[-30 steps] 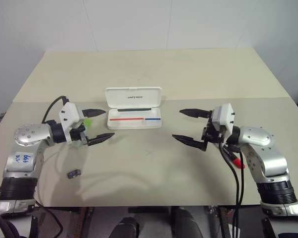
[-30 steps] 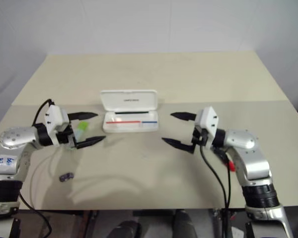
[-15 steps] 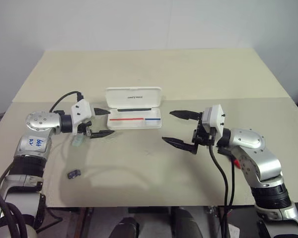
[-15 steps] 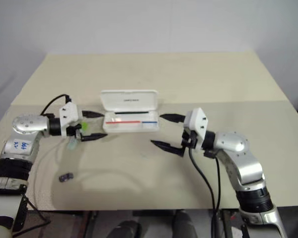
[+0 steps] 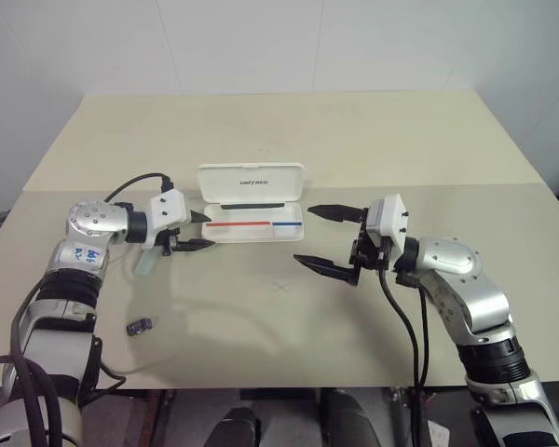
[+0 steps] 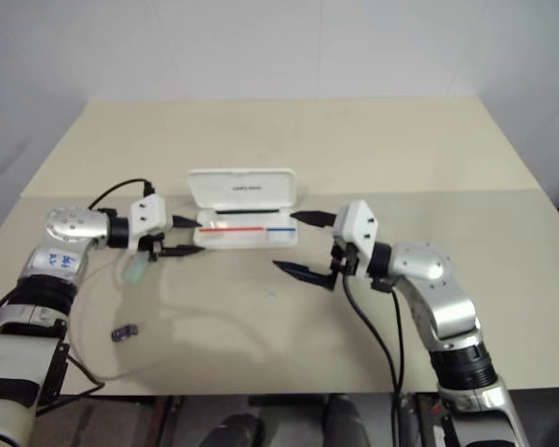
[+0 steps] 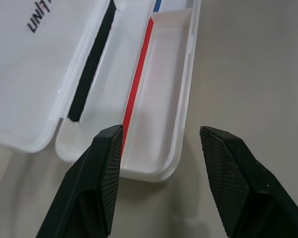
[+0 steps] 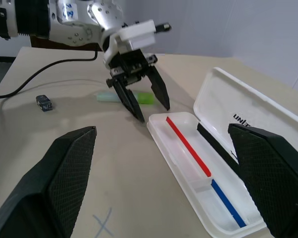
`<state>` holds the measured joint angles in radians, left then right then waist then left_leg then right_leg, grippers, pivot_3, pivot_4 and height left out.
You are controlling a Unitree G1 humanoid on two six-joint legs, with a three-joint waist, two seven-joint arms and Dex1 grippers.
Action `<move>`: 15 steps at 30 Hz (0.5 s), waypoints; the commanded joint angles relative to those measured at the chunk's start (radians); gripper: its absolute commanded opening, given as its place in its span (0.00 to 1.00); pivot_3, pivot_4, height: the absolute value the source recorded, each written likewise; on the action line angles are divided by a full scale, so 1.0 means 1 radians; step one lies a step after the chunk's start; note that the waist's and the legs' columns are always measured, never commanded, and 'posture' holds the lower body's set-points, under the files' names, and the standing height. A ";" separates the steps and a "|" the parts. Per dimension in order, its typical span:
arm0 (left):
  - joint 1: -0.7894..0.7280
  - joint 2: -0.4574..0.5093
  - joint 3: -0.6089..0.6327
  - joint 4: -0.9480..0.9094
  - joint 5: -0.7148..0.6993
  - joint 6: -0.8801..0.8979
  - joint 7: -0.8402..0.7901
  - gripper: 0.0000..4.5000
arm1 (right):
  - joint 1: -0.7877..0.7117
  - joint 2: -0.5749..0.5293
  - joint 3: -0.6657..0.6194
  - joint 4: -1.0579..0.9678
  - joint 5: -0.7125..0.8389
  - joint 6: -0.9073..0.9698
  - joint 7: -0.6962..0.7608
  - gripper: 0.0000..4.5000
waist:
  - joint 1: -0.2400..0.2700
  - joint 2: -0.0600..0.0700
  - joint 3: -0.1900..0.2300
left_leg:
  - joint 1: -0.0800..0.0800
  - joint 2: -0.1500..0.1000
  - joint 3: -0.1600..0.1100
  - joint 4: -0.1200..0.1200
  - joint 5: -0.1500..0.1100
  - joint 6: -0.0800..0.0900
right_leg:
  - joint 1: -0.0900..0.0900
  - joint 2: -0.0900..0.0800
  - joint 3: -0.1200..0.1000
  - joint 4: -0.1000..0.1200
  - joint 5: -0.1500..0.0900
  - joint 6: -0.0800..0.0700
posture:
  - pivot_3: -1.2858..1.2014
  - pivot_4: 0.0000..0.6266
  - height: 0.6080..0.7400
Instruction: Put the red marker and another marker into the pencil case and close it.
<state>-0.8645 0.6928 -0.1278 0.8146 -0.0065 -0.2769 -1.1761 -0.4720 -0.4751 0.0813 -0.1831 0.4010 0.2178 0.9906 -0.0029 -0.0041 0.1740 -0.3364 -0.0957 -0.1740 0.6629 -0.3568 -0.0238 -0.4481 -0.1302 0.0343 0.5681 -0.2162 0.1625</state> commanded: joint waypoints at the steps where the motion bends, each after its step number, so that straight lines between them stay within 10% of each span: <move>1: -0.057 -0.006 -0.008 0.043 0.022 -0.034 -0.019 0.56 | -0.023 0.013 -0.005 0.000 0.003 -0.025 -0.005 1.00 | -0.001 0.000 0.000 | 0.000 0.000 0.000 0.000 0.000 0.000 | 0.000 0.000 0.000 0.000 0.000 0.000 | 0.52 0.24 1.00; 15: -0.167 -0.071 -0.051 0.213 0.108 -0.057 -0.010 0.56 | -0.033 0.025 -0.014 0.004 -0.002 -0.036 -0.022 1.00 | -0.002 0.000 0.000 | 0.000 0.000 0.002 0.001 0.000 0.000 | -0.001 0.000 0.000 0.001 0.000 0.000 | 0.52 0.24 1.00</move>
<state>-1.0059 0.6222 -0.1787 1.0240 0.0938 -0.3284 -1.1923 -0.4876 -0.4549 0.0813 -0.1563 0.3883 0.1968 0.9785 -0.0044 -0.0044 0.1739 -0.3363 -0.0955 -0.1719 0.6641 -0.3572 -0.0234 -0.4488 -0.1302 0.0342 0.5692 -0.2160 0.1628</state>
